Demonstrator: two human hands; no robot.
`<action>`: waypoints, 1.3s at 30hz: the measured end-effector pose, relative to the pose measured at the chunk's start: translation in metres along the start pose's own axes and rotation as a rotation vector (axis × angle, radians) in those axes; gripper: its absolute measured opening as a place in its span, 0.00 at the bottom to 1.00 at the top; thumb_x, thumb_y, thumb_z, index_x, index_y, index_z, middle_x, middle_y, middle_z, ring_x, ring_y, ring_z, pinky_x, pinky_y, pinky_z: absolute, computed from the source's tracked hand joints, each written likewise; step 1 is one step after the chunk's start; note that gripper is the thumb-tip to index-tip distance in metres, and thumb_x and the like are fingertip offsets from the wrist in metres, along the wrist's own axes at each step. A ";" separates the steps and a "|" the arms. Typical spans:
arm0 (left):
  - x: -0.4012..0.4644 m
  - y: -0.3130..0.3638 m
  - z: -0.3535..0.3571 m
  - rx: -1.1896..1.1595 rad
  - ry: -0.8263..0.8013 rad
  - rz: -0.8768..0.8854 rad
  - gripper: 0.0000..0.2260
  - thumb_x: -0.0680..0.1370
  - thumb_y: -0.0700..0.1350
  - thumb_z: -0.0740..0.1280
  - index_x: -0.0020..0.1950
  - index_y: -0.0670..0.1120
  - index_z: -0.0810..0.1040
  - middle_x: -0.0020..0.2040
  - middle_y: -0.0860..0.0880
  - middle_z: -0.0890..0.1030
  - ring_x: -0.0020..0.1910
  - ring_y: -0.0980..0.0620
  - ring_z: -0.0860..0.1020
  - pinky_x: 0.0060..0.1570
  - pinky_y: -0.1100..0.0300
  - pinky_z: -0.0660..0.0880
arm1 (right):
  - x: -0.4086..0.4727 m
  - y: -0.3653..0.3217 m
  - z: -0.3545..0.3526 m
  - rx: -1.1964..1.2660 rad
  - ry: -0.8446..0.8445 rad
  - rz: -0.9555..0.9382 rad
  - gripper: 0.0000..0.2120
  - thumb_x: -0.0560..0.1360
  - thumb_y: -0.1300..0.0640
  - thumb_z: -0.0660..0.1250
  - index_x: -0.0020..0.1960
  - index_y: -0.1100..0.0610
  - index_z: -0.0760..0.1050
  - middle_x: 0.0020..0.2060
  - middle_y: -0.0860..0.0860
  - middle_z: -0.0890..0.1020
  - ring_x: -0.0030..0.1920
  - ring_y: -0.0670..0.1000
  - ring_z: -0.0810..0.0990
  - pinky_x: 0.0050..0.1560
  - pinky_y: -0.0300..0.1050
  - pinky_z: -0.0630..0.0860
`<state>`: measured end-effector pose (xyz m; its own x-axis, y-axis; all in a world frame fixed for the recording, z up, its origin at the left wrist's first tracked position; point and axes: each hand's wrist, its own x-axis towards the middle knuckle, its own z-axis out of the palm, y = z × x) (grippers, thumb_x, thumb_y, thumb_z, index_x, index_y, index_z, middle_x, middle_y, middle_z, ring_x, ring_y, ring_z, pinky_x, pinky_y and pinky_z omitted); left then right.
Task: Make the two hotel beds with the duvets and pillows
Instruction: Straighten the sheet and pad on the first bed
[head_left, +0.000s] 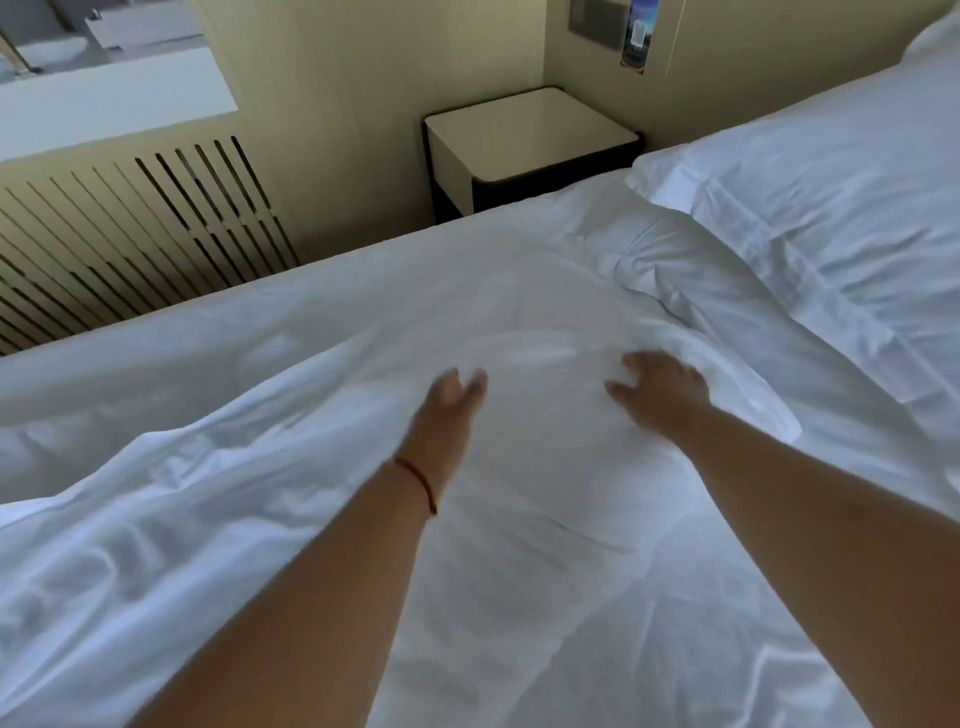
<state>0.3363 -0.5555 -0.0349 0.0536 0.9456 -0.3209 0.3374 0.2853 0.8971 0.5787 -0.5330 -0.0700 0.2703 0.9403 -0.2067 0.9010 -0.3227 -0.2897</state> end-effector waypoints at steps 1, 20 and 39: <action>-0.011 -0.018 0.013 0.179 -0.002 0.028 0.32 0.78 0.59 0.63 0.77 0.45 0.61 0.75 0.45 0.65 0.73 0.50 0.65 0.71 0.59 0.59 | -0.006 0.011 0.008 -0.056 0.038 0.034 0.30 0.77 0.39 0.59 0.74 0.52 0.60 0.74 0.54 0.62 0.75 0.54 0.57 0.73 0.54 0.55; -0.054 -0.065 0.070 1.058 -0.246 0.208 0.15 0.80 0.55 0.62 0.60 0.48 0.79 0.54 0.49 0.82 0.56 0.47 0.77 0.52 0.59 0.69 | -0.069 0.049 0.020 1.472 0.283 0.789 0.25 0.65 0.55 0.79 0.57 0.54 0.72 0.50 0.52 0.76 0.47 0.57 0.77 0.28 0.44 0.73; -0.189 -0.053 0.089 0.590 -0.555 0.033 0.29 0.74 0.61 0.69 0.70 0.47 0.70 0.63 0.48 0.77 0.62 0.50 0.75 0.62 0.58 0.70 | -0.241 0.166 0.015 0.569 0.508 1.038 0.44 0.62 0.44 0.78 0.67 0.65 0.64 0.63 0.62 0.71 0.60 0.63 0.73 0.62 0.58 0.70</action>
<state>0.3925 -0.7635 -0.0487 0.4787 0.6925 -0.5398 0.7591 -0.0176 0.6507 0.6585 -0.8146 -0.0823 0.9653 0.1173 -0.2331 -0.0446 -0.8061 -0.5901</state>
